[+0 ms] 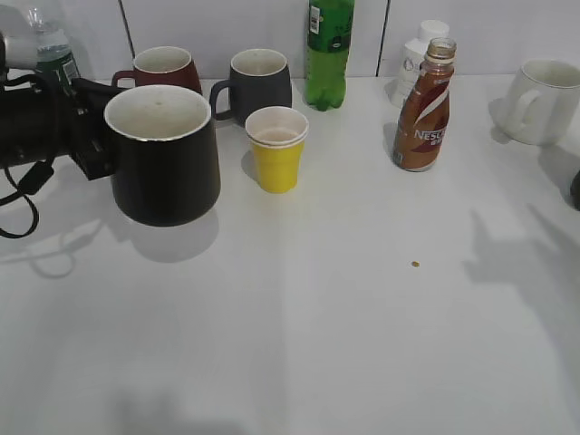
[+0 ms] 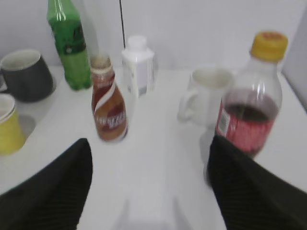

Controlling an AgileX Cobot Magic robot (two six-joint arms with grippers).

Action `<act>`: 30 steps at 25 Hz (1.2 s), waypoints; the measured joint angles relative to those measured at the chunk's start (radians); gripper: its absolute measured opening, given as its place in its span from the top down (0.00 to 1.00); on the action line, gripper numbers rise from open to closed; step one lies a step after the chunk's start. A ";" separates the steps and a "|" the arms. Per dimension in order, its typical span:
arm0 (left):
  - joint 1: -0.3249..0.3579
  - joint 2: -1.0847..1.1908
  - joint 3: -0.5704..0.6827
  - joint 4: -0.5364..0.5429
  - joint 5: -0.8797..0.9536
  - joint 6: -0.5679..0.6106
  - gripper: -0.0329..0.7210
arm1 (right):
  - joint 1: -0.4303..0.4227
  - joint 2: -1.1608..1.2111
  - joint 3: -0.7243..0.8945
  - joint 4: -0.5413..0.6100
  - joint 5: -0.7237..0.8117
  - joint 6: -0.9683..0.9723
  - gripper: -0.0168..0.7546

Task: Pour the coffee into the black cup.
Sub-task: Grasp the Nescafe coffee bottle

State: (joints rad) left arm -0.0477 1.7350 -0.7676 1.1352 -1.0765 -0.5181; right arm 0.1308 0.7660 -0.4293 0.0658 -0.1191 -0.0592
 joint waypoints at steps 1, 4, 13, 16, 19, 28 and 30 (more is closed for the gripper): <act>0.000 0.000 0.000 0.000 0.000 0.000 0.91 | 0.000 0.026 0.025 -0.013 -0.068 -0.001 0.21; 0.000 0.000 0.000 0.000 0.000 0.000 0.91 | 0.000 0.144 0.084 -0.118 -0.262 -0.002 0.21; 0.000 0.000 0.000 0.000 0.001 0.000 0.91 | 0.000 0.469 0.101 -0.401 -0.665 0.299 0.21; 0.000 0.000 0.000 0.000 0.001 0.000 0.91 | 0.000 0.555 0.100 -0.423 -0.749 0.358 0.21; 0.000 0.000 0.000 0.000 0.001 0.000 0.91 | 0.000 0.628 0.078 -0.449 -0.766 0.366 0.21; 0.000 0.000 0.000 0.000 0.001 0.000 0.91 | 0.000 0.849 -0.073 -0.542 -0.751 0.369 0.11; 0.000 0.000 0.000 0.000 0.001 0.000 0.91 | 0.000 0.900 -0.104 -0.556 -0.745 0.369 0.10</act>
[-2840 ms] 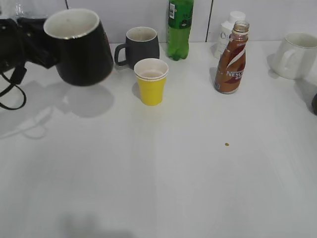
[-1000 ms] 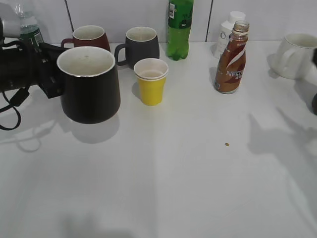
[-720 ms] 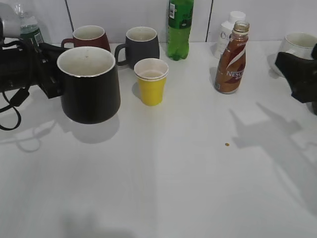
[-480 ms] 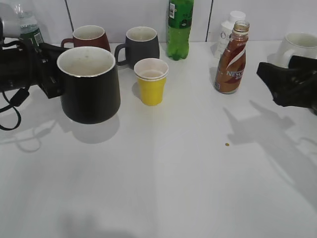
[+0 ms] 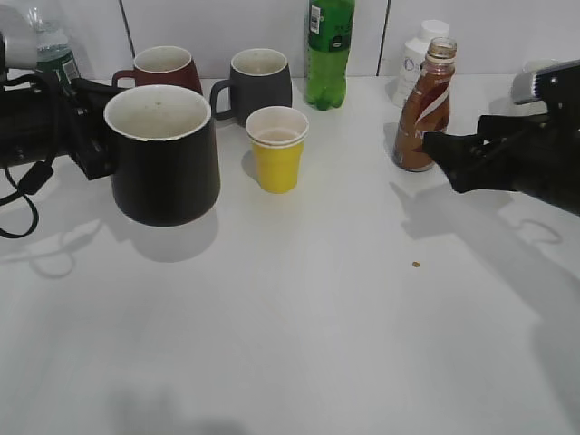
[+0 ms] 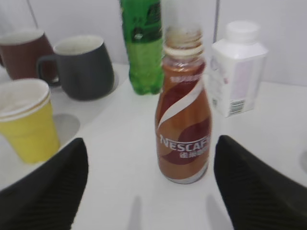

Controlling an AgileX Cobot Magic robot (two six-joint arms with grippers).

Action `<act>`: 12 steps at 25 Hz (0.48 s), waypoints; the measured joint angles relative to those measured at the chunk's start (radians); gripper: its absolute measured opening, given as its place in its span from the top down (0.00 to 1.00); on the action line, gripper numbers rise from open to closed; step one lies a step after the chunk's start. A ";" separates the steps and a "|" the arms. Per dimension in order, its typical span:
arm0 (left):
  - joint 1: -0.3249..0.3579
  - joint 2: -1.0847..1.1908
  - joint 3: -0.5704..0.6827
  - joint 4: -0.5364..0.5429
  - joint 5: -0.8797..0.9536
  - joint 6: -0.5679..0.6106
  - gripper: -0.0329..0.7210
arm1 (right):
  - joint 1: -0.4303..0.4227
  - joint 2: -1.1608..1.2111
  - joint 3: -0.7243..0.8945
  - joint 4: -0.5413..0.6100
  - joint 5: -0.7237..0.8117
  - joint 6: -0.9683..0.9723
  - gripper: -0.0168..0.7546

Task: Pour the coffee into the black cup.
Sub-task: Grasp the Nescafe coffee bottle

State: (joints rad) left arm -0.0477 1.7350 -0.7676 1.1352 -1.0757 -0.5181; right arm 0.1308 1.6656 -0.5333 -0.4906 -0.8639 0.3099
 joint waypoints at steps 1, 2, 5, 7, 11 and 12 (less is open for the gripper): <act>0.000 0.000 0.000 0.000 0.000 0.000 0.91 | 0.000 0.026 -0.015 -0.001 0.000 0.000 0.10; 0.000 0.000 0.000 0.000 0.000 0.000 0.91 | 0.000 0.046 -0.028 -0.002 0.000 0.000 0.10; 0.000 0.000 0.000 0.000 0.000 0.000 0.91 | 0.000 0.118 -0.073 0.000 0.002 0.000 0.10; 0.000 0.000 0.000 0.000 0.000 0.000 0.91 | 0.000 0.160 -0.101 0.016 0.003 -0.003 0.10; 0.000 -0.001 0.000 0.000 0.000 0.000 0.91 | 0.000 0.240 -0.163 0.055 0.003 -0.030 0.10; 0.000 -0.001 0.000 0.000 0.000 0.000 0.91 | 0.000 0.260 -0.181 0.055 0.003 -0.035 0.10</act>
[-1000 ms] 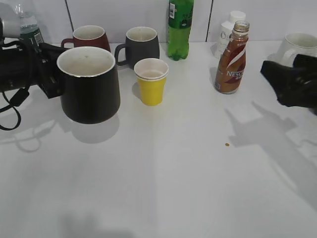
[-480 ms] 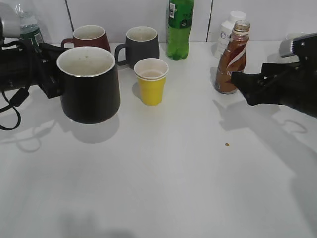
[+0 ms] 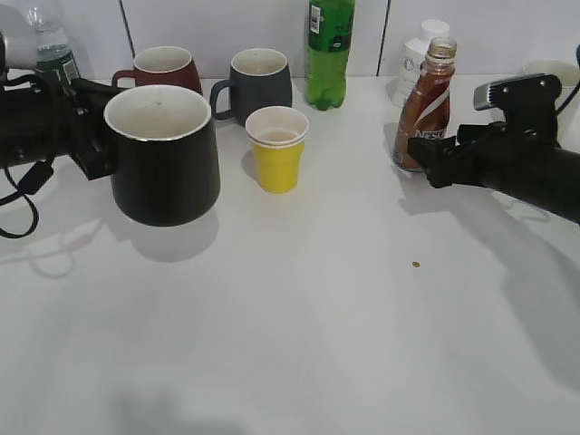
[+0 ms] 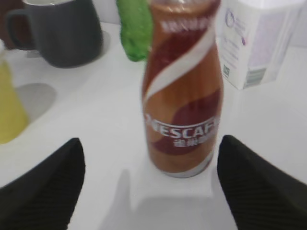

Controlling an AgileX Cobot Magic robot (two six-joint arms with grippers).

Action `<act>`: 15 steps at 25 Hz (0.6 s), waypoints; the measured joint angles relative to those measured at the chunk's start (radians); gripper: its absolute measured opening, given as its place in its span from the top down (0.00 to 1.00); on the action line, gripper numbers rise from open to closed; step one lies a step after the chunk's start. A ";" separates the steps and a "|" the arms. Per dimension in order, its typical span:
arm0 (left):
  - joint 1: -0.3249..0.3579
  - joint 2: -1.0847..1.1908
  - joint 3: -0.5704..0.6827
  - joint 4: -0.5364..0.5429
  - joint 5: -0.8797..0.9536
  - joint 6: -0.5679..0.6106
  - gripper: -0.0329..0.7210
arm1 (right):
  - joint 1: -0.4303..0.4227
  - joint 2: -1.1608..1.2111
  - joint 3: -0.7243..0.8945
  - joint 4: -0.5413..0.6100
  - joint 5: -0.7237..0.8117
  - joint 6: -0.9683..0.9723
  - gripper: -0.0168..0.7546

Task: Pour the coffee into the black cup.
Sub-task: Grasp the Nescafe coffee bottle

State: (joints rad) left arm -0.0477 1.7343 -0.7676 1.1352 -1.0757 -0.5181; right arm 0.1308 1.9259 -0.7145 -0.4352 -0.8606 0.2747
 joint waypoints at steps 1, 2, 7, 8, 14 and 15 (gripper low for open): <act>0.000 0.000 0.000 0.000 0.000 0.000 0.91 | 0.000 0.015 -0.015 0.000 0.000 -0.004 0.10; 0.000 0.000 0.000 0.000 0.000 0.000 0.91 | 0.000 0.032 -0.034 0.000 -0.001 -0.005 0.11; 0.000 0.000 0.000 0.000 0.000 0.000 0.91 | 0.017 0.101 -0.122 0.000 -0.004 -0.008 0.11; 0.000 0.000 0.000 0.000 0.000 0.000 0.91 | 0.023 0.112 -0.139 0.000 -0.004 -0.008 0.11; 0.000 0.000 0.000 0.000 0.000 0.000 0.91 | 0.053 0.185 -0.231 0.008 -0.006 -0.009 0.11; 0.000 0.000 0.000 0.000 0.000 0.000 0.91 | 0.053 0.192 -0.239 0.009 -0.006 -0.009 0.12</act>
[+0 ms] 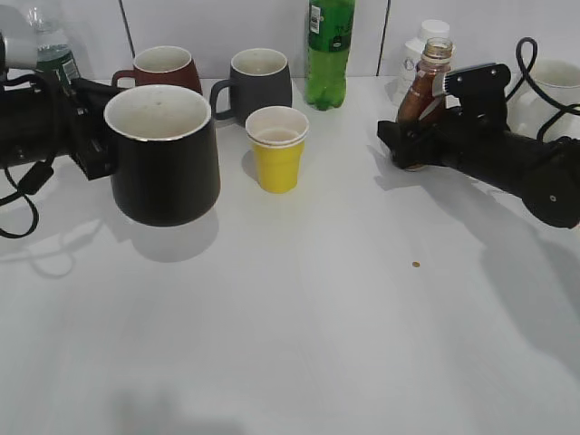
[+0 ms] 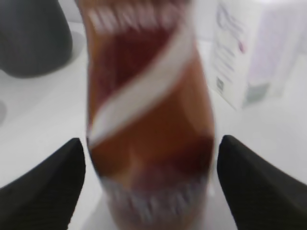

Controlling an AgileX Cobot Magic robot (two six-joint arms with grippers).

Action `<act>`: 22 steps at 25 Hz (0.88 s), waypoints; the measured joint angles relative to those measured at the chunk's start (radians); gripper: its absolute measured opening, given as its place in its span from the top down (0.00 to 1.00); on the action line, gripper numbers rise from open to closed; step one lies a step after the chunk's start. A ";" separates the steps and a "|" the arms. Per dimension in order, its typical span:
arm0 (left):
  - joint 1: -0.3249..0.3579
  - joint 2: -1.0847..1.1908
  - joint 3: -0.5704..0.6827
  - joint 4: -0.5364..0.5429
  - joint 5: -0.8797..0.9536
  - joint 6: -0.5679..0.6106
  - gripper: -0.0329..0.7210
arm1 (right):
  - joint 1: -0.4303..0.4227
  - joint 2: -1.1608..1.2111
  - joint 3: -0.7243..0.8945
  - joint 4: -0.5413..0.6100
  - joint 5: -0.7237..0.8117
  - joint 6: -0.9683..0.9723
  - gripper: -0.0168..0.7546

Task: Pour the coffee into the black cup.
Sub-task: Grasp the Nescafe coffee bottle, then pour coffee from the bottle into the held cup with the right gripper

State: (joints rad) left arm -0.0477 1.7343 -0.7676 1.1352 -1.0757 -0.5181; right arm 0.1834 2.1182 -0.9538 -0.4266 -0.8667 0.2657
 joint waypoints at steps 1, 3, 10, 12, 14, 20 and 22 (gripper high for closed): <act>0.000 0.000 0.000 0.000 0.000 0.000 0.91 | 0.000 0.007 -0.007 0.002 0.000 0.000 0.12; 0.000 0.000 0.000 0.000 0.000 0.000 0.91 | 0.000 0.013 -0.015 0.006 0.000 -0.001 0.16; 0.000 0.000 0.000 0.000 0.000 0.000 0.91 | 0.000 0.013 -0.017 0.009 -0.008 -0.002 0.30; 0.000 0.000 0.000 0.000 0.000 0.000 0.91 | 0.000 0.014 -0.017 0.009 -0.015 -0.002 0.30; 0.000 0.000 0.000 0.000 0.000 0.000 0.91 | 0.000 0.017 -0.017 0.009 -0.023 -0.002 0.30; -0.002 0.000 0.000 0.000 -0.001 -0.001 0.91 | 0.000 0.016 -0.005 0.022 -0.041 -0.002 0.30; -0.009 0.000 0.000 0.000 0.000 -0.003 0.91 | 0.000 -0.013 0.019 0.022 -0.042 -0.002 0.29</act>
State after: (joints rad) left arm -0.0567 1.7343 -0.7676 1.1352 -1.0757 -0.5215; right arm 0.1834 2.1056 -0.9343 -0.4044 -0.9089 0.2638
